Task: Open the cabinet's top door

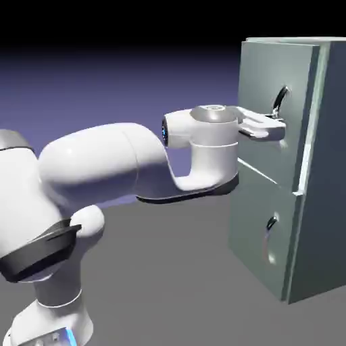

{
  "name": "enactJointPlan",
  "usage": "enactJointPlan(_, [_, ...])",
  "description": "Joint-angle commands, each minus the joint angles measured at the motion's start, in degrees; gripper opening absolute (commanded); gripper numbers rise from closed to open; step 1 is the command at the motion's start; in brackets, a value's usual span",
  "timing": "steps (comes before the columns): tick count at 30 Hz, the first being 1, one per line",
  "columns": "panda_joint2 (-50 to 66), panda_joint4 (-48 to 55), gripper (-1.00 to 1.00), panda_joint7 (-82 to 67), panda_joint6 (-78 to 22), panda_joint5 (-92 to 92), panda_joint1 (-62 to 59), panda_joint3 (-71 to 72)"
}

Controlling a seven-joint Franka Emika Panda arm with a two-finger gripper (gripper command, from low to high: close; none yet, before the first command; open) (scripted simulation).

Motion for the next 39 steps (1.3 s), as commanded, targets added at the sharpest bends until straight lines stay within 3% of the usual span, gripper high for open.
enactJointPlan(1, [0.0,-1.9,-1.0,0.3,-2.4,1.2,-1.5,1.9])
enactJointPlan(11, [0.8,-14.7,-1.0,2.6,-27.3,17.5,-9.5,21.0])
enactJointPlan(20, [7.3,-16.4,-1.0,6.8,-49.8,35.4,-7.7,36.9])
enactJointPlan(28, [21.6,-8.8,-1.0,13.0,-69.4,52.6,-4.4,48.2])
enactJointPlan(39, [44.3,11.0,-1.0,20.5,-90.1,69.8,-3.2,55.3])
